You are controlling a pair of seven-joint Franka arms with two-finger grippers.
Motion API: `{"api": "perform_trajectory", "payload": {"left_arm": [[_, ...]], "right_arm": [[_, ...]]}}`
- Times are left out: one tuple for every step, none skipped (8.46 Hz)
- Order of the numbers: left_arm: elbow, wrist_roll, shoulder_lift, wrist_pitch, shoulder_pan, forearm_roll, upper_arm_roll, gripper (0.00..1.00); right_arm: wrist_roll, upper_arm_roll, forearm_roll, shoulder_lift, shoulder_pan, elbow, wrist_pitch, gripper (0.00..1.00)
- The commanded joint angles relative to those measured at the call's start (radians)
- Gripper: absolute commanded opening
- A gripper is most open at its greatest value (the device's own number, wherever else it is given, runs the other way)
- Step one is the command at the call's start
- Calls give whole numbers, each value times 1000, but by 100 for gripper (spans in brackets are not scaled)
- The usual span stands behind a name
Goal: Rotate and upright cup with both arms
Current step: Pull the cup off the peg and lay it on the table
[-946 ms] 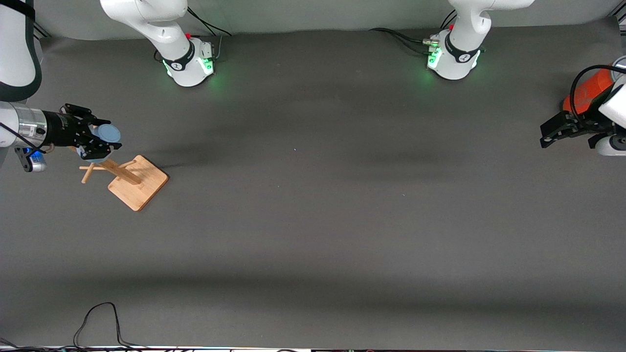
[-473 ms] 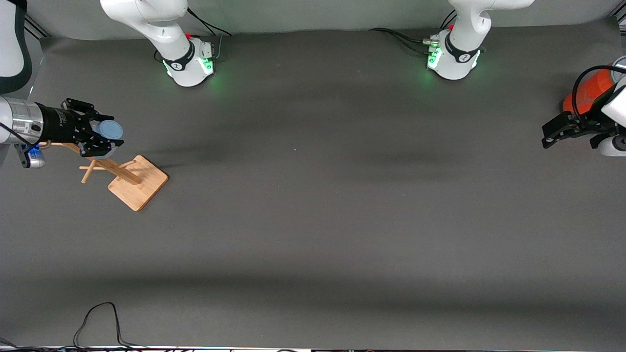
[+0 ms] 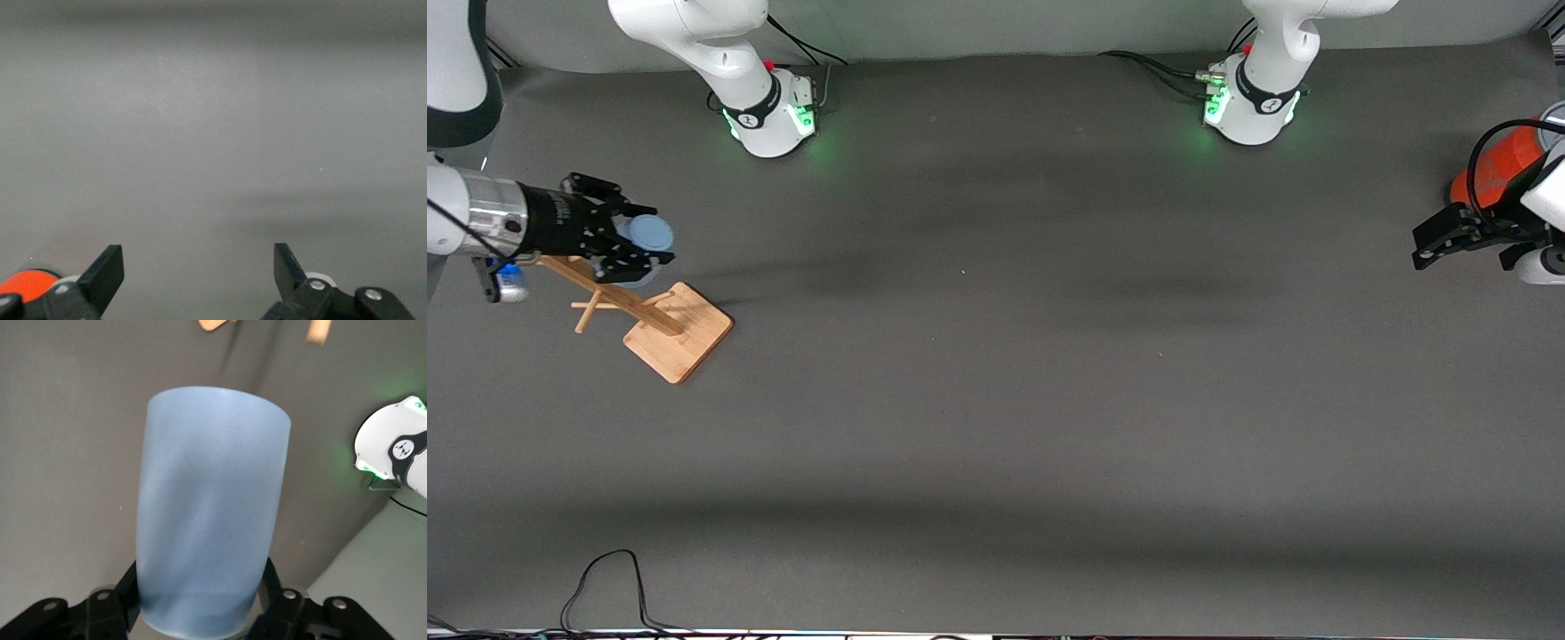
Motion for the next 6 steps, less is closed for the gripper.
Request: {"api": "perform_trajectory", "payload": {"left_arm": [[14, -11, 5, -18, 3, -2, -2, 100], [14, -11, 5, -17, 3, -2, -2, 100], [14, -9, 5, -17, 4, -2, -2, 100], [14, -11, 7, -17, 4, -2, -2, 100], [13, -11, 7, -17, 4, -2, 2, 100], [13, -9, 10, -17, 4, -2, 4, 100]], "right_arm": [[53, -6, 25, 15, 84, 47, 19, 35], [52, -6, 17, 29, 141, 52, 72, 35], [36, -6, -1, 44, 210, 50, 144, 35], [9, -6, -38, 69, 267, 49, 231, 35], [-32, -6, -44, 102, 323, 49, 310, 35], [-53, -6, -49, 148, 385, 50, 414, 35]]}}
